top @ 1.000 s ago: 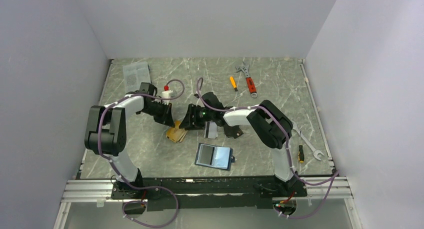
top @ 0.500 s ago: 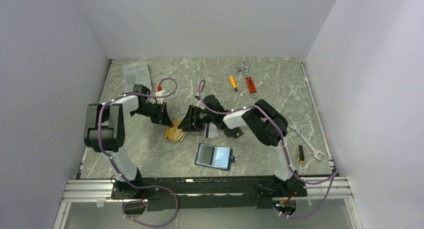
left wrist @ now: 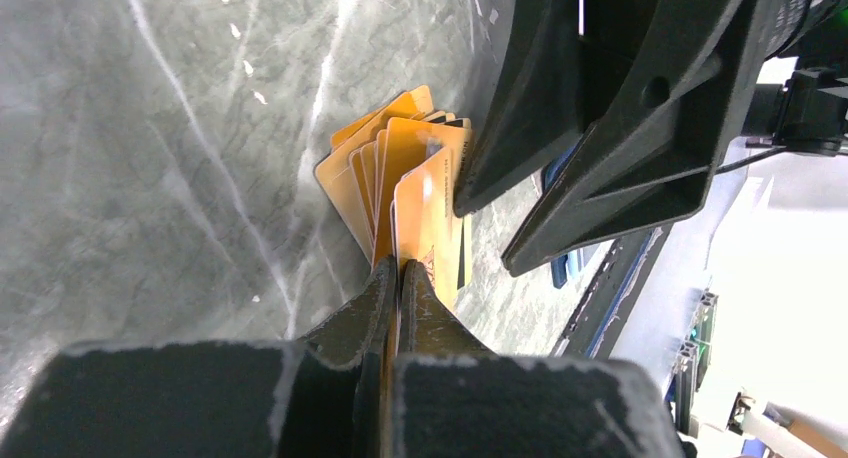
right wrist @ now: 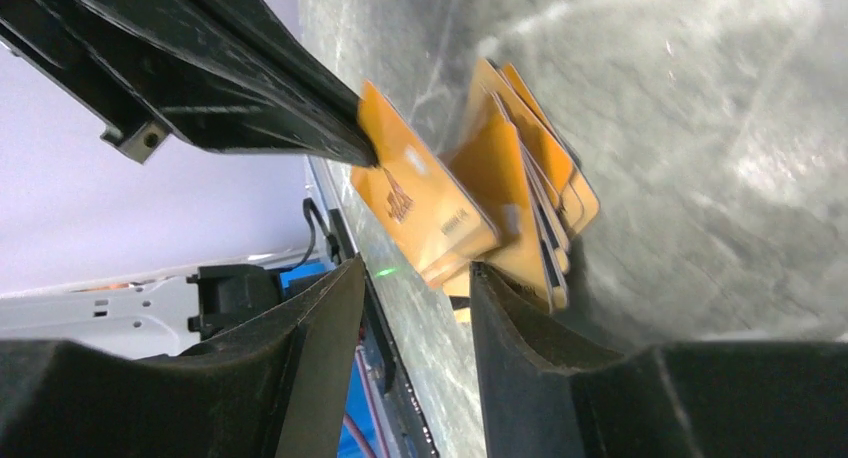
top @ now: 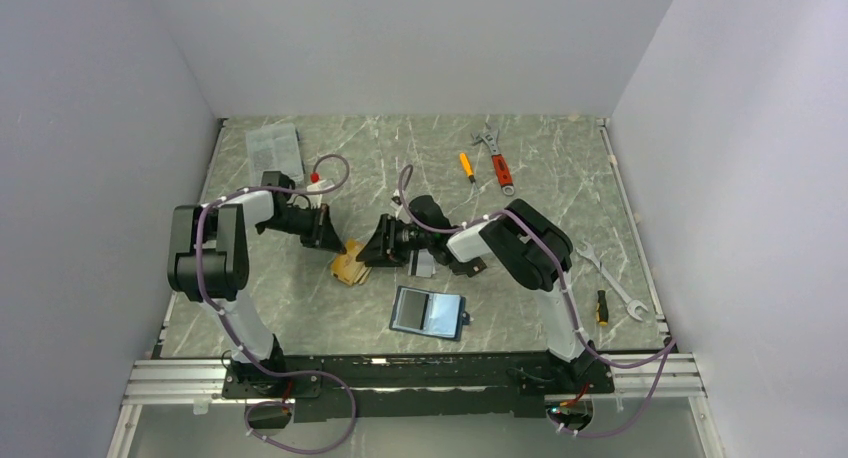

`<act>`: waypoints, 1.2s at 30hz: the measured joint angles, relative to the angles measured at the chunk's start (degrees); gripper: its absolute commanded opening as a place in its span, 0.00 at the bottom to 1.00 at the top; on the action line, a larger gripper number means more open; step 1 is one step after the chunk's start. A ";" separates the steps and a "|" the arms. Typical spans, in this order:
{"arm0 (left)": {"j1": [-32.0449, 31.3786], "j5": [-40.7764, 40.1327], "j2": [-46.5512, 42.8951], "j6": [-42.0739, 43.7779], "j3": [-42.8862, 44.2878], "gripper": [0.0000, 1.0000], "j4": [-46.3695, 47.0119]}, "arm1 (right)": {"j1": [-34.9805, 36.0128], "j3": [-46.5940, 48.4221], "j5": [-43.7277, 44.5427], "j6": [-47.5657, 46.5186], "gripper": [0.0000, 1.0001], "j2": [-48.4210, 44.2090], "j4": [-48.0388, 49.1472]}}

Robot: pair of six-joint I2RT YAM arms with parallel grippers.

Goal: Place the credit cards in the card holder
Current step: Pick up the credit card from the center of the board.

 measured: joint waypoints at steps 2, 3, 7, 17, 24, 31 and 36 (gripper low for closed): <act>0.70 0.48 0.02 0.02 0.00 0.00 -0.09 | -0.02 -1.36 -0.26 0.63 0.47 0.00 0.85; 0.98 0.55 0.09 0.02 -0.02 0.00 -0.07 | -0.09 -1.81 -0.44 0.94 0.47 -0.02 1.42; 1.20 0.83 0.48 0.13 -0.02 0.00 -0.11 | -0.11 -2.16 -0.48 1.27 0.47 -0.04 2.34; -0.24 -1.53 0.48 0.39 -0.02 0.21 0.24 | -0.72 -3.21 -0.35 1.07 0.42 -0.72 2.14; -3.21 -3.63 0.50 1.11 -0.02 0.33 0.33 | -1.49 -4.28 0.44 0.42 0.39 -1.97 0.46; -4.15 -5.22 -0.44 2.73 0.00 0.46 -0.96 | -1.49 -4.37 1.14 -1.14 0.39 -3.10 -2.21; -4.02 -9.03 -3.19 5.29 1.51 0.54 -4.26 | -1.31 -4.37 2.16 -2.84 0.38 -4.59 -4.61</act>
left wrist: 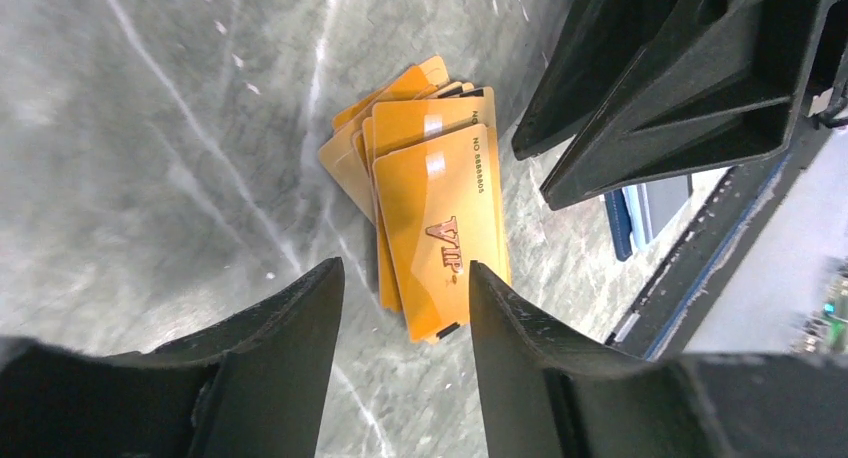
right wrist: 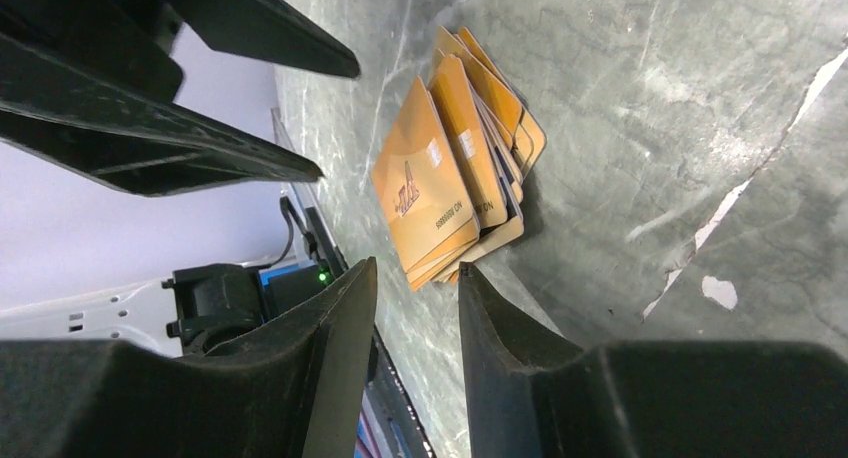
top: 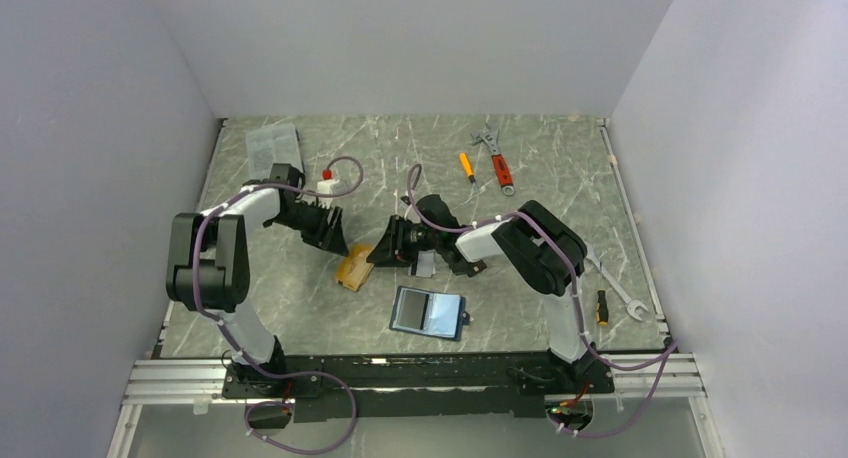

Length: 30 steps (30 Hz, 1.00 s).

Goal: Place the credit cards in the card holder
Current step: Pick up the credit card from the center of the board.

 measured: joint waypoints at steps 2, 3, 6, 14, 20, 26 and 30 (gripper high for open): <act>0.00 -1.49 -1.62 1.31 0.92 0.50 -0.94 | 0.17 0.00 0.39 -0.70 0.37 -0.70 -0.94; -0.11 -2.29 -2.54 2.25 1.20 0.48 -1.25 | 0.22 0.00 0.72 -0.94 0.36 -0.94 -1.20; -1.44 -5.18 -4.63 4.90 1.01 0.43 -1.84 | 0.35 0.00 1.20 -1.40 0.34 -1.49 -1.79; -8.07 -12.52 -6.93 10.03 -5.73 0.30 -0.61 | 0.87 0.17 1.16 -1.51 0.30 -1.75 -1.97; -7.69 -15.02 -6.93 11.26 -6.03 0.28 0.28 | 1.40 0.79 1.11 -1.49 0.31 -1.75 -1.99; -7.72 -15.17 -6.93 11.28 -6.03 0.27 0.79 | 1.79 0.87 1.09 -1.49 0.35 -1.75 -2.05; -7.72 -15.17 -6.93 11.34 -6.05 0.26 0.92 | 1.81 2.27 1.03 -1.53 0.37 -1.75 -2.71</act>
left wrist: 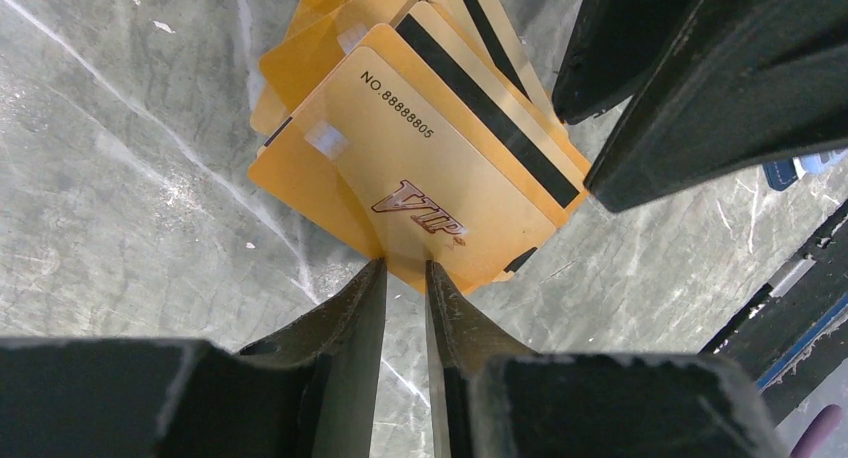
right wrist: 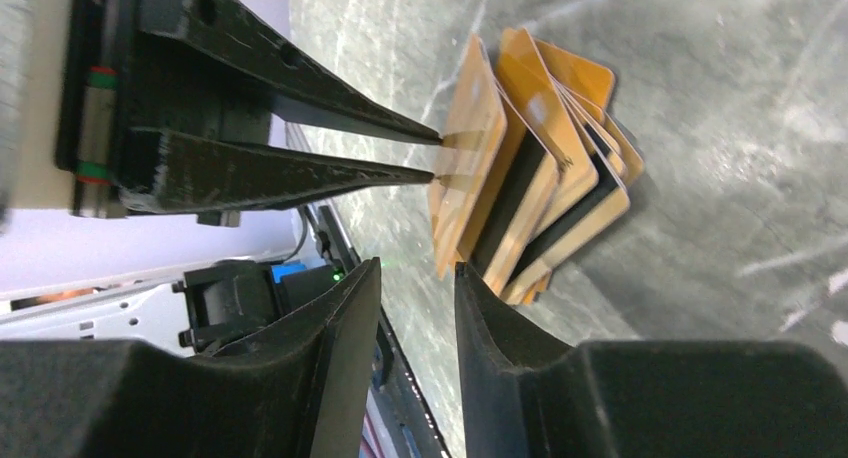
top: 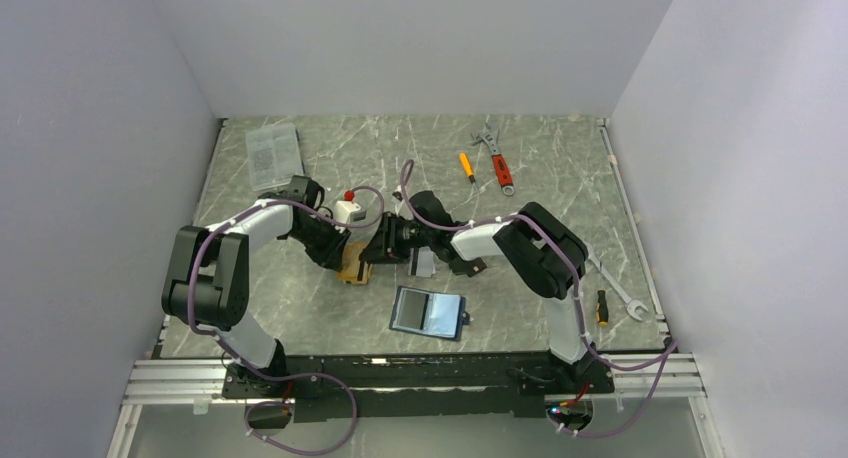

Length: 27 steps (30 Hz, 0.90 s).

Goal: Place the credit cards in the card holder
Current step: Pick up the credit card from the center of the board.

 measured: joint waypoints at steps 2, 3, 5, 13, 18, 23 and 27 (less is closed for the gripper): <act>0.00 0.02 0.00 0.02 -0.07 0.26 0.17 | 0.00 1.18 -0.09 0.00 0.37 0.07 -0.37; 0.00 0.02 0.00 0.07 -0.20 0.25 0.33 | 0.00 1.75 -0.11 0.02 0.37 0.17 -0.39; 0.00 0.02 0.00 0.11 -0.44 0.24 0.46 | 0.00 2.73 -0.15 0.02 0.37 0.61 -0.39; 0.00 0.07 -0.02 0.79 -0.74 0.23 0.46 | 0.31 3.98 -0.33 0.24 0.38 4.55 -0.92; 0.00 0.20 -0.07 0.90 -0.74 0.23 0.46 | 0.33 4.28 -0.74 0.24 0.39 4.74 -1.01; 0.00 0.48 -0.07 0.94 -0.85 0.22 0.59 | 0.55 5.68 -0.98 0.13 0.39 5.31 -1.70; 0.00 0.63 -0.07 0.92 -0.94 0.22 0.68 | 1.07 7.37 -0.98 -0.17 0.37 6.12 -2.49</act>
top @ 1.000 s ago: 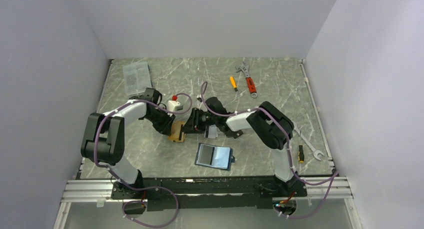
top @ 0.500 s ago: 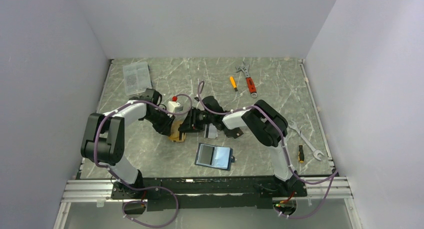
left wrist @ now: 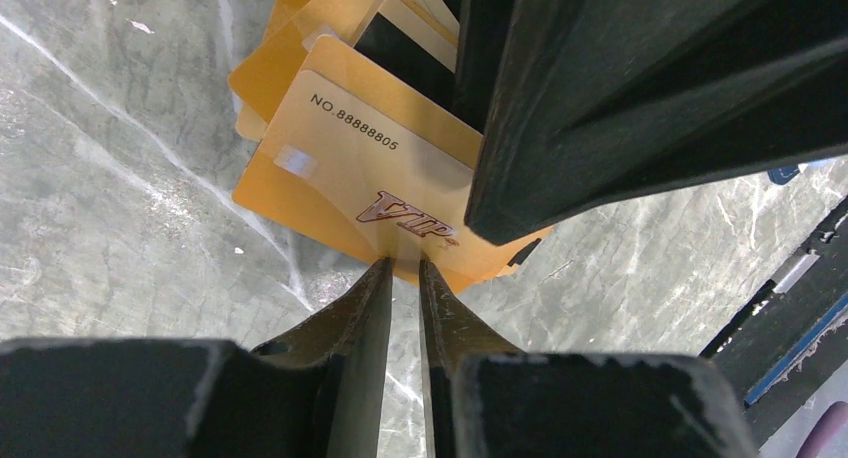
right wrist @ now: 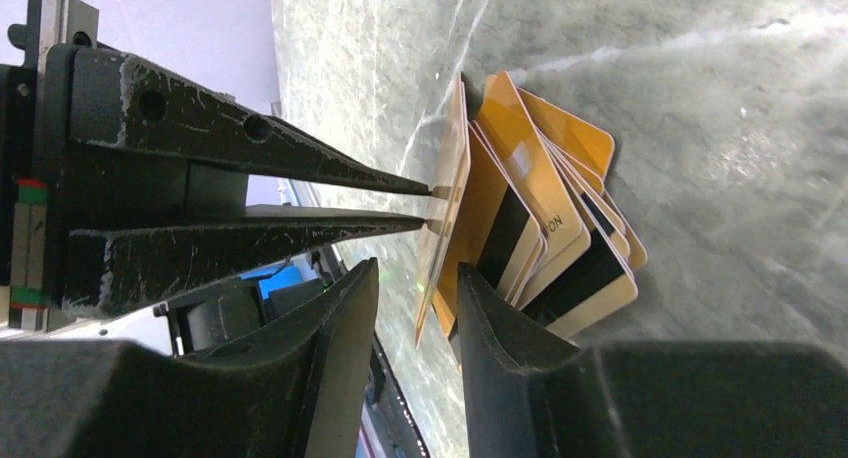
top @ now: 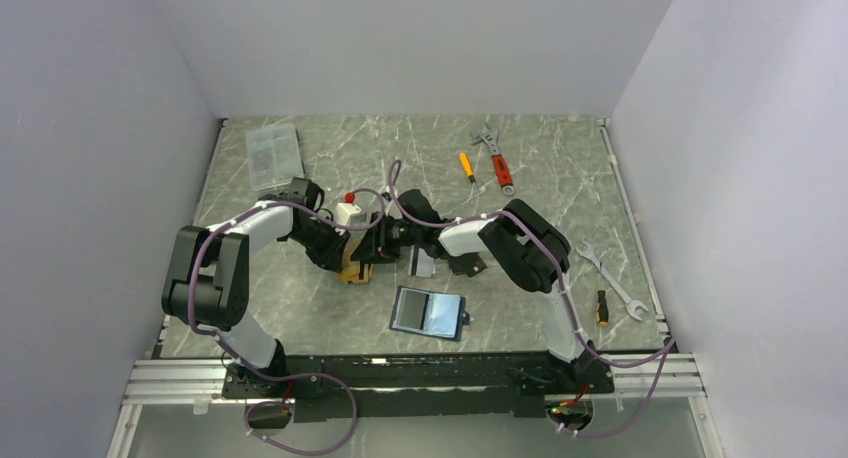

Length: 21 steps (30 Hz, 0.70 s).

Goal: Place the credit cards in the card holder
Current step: Pick up the credit card from the center of the board.

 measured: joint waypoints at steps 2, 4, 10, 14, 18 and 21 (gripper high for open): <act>0.00 0.24 0.00 0.00 -0.02 0.21 0.00 | 0.35 0.83 -0.02 -0.13 0.36 0.57 -0.48; 0.00 0.55 0.00 0.00 -0.02 0.21 0.00 | 0.70 1.53 -0.04 -0.26 0.33 1.11 -1.11; 0.00 1.62 -0.20 -0.02 0.00 0.20 -0.31 | 1.38 2.51 -0.02 -1.01 0.01 1.84 -3.04; 0.00 2.73 -2.03 -0.11 0.26 0.21 -1.84 | 1.44 2.45 -0.04 -1.11 0.00 1.81 -3.43; 0.63 4.55 -4.50 -0.24 2.75 0.27 -4.66 | 1.09 -0.28 -0.04 -1.53 0.00 -0.09 -3.15; 2.23 6.51 -7.21 -0.46 6.23 0.36 -7.32 | 0.42 -4.59 -0.37 -2.19 0.00 -3.72 -1.84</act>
